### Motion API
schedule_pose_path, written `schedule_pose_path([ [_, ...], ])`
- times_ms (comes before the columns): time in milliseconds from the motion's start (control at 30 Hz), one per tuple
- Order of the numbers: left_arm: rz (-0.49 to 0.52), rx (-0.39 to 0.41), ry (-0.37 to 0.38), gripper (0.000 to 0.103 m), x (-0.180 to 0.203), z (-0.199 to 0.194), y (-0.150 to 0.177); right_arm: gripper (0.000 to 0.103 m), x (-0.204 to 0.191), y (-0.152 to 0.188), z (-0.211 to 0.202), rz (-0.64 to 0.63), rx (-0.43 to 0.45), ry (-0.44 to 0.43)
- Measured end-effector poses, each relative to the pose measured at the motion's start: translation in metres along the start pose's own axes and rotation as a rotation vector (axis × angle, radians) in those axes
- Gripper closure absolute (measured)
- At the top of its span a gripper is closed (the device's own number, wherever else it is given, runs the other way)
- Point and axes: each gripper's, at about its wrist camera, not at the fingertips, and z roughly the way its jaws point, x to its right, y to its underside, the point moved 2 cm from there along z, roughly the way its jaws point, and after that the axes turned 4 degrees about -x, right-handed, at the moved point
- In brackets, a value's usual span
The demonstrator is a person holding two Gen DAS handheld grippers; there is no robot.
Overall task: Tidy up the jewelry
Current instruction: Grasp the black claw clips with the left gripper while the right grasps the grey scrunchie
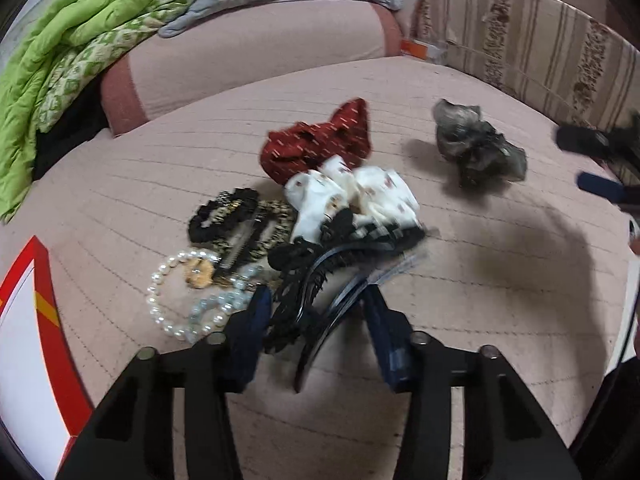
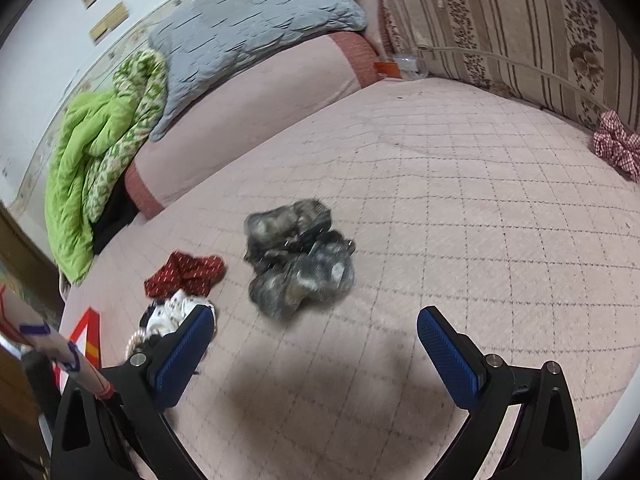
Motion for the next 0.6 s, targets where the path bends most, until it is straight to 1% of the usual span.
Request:
schedule_pose_path([
  [100, 0.015, -0.007, -0.003, 0.058, 0.003, 0.003, 0.000, 0.000, -0.001, -0.010, 0.016, 0.024, -0.027, -0.014],
  [167, -0.020, -0.013, 0.017, 0.057, -0.002, 0.005, -0.002, 0.000, -0.002, -0.018, 0.027, 0.049, -0.034, -0.020],
  [200, -0.036, -0.015, 0.032, 0.056, -0.005, 0.005, -0.002, 0.000, -0.003, -0.021, 0.033, 0.057, -0.039, -0.020],
  [267, -0.062, -0.017, 0.052, 0.048, -0.009, 0.007, -0.003, 0.000, -0.005, -0.027, 0.047, 0.070, -0.046, -0.002],
  [367, -0.065, -0.029, 0.064, 0.048, -0.009, 0.014, -0.004, 0.000, -0.006, -0.029, 0.067, 0.071, -0.087, 0.010],
  [433, -0.057, -0.021, 0.063, 0.048, -0.006, 0.014, -0.005, 0.000, -0.010, -0.028, 0.082, 0.061, -0.130, 0.011],
  [500, -0.048, -0.015, 0.075, 0.051, -0.003, 0.013, -0.006, 0.010, -0.013, -0.027, 0.089, 0.040, -0.140, 0.030],
  [533, -0.048, -0.011, 0.083, 0.059, -0.003, 0.012, -0.005, 0.026, -0.015, -0.026, 0.090, 0.014, -0.142, 0.043],
  [567, -0.050, -0.008, 0.098, 0.066, -0.003, 0.011, -0.006, 0.046, -0.018, -0.026, 0.089, -0.011, -0.141, 0.048],
  [600, -0.054, -0.006, 0.109, 0.068, -0.003, 0.011, -0.006, 0.052, -0.020, -0.025, 0.087, -0.019, -0.135, 0.042],
])
